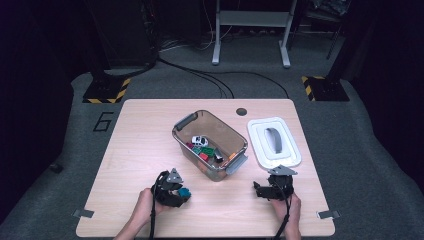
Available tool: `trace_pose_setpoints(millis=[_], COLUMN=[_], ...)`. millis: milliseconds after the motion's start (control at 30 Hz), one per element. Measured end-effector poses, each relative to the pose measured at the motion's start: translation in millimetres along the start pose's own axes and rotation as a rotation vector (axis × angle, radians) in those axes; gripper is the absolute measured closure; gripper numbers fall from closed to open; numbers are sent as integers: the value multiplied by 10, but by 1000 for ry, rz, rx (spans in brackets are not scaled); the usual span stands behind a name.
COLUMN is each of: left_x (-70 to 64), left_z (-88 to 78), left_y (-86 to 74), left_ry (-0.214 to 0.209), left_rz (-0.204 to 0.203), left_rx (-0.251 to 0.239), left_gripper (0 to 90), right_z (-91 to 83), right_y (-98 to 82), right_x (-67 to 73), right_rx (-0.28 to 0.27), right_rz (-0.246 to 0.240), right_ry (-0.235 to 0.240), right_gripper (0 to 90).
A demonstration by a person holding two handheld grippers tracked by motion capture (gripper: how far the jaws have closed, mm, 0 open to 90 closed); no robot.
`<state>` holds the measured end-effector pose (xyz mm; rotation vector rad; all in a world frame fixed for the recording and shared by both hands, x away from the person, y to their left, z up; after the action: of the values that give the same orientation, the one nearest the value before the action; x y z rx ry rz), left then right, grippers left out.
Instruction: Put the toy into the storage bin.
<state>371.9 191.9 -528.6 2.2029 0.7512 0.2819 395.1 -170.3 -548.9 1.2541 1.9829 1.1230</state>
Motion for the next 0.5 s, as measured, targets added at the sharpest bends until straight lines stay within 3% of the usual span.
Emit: trace_pose_setpoints(millis=[67, 500], left_x=[-9, 97], left_z=[-1, -99], left_y=[-10, 101], left_ry=[-3, -1], left_rz=[14, -23], left_rx=[-10, -43], left_gripper=[582, 591], right_z=[0, 0], right_y=[0, 0], right_x=[0, -1], right_rx=[0, -1], right_rz=[-1, 0], right_ry=[0, 0], right_gripper=[100, 100])
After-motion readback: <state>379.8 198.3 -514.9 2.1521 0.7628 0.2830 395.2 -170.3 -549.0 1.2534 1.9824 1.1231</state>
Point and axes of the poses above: each handheld gripper's, and its own axes: z roughly forward along the jaws, y roughly out of its top, x roughly to its left, the point moved 3 cm from there along z, roughly forward along the jaws, and after that the axes turned 12 degrees about -x, right-handed, at the moved point
